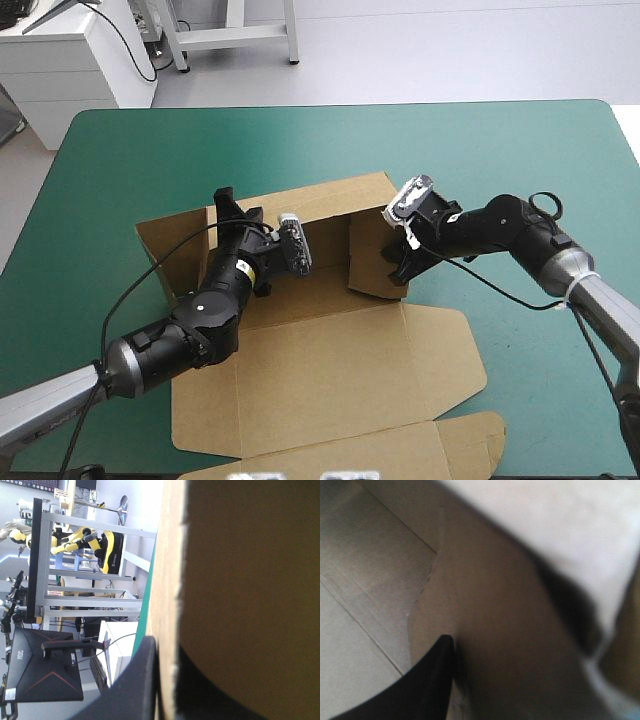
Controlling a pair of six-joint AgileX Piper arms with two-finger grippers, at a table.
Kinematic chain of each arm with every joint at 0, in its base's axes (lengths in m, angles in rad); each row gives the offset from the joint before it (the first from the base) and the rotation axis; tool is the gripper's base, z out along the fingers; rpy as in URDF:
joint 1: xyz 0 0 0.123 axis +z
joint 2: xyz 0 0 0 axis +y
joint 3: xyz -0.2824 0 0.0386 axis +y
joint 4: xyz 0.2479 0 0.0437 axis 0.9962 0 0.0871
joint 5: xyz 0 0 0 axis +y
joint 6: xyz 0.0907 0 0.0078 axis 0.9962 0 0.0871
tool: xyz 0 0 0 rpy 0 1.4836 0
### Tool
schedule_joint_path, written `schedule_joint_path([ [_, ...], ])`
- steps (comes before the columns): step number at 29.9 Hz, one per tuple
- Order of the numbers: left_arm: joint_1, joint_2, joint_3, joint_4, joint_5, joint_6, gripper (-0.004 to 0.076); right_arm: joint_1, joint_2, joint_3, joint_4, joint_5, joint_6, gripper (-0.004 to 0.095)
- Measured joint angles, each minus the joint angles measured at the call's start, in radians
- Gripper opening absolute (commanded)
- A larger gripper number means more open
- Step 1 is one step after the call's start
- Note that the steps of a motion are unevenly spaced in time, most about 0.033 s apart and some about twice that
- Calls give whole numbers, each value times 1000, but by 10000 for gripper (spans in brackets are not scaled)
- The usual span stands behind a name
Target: Fold the box
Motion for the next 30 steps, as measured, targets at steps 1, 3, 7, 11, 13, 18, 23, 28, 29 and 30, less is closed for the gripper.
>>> schedule_joint_path([
  [1,0,0,1,0,3,0,-8,-2,0,-1,0,1,1,-6],
  [3,0,0,1,-1,7,-1,-8,-8,0,-1,-4,12,5,-18],
  [7,0,0,2,-1,7,-1,-8,-10,0,-2,-15,12,12,-21],
  [11,0,0,2,7,7,-1,-8,-10,0,-2,-16,12,17,-21],
  [13,0,0,2,16,6,-1,-8,-10,0,-2,-17,11,17,-21],
  [18,3,0,2,20,1,-1,-8,-10,0,-2,-18,11,17,-21],
  [23,3,0,2,20,0,-1,-8,-10,0,-2,-18,11,17,0],
  [28,3,0,2,20,9,-5,-8,-10,0,-2,-18,17,11,301],
  [29,3,0,2,23,13,-6,-8,-10,0,-2,-19,23,5,410],
  [30,3,0,2,25,19,-9,-8,-10,0,-3,-19,35,-2,518],
])
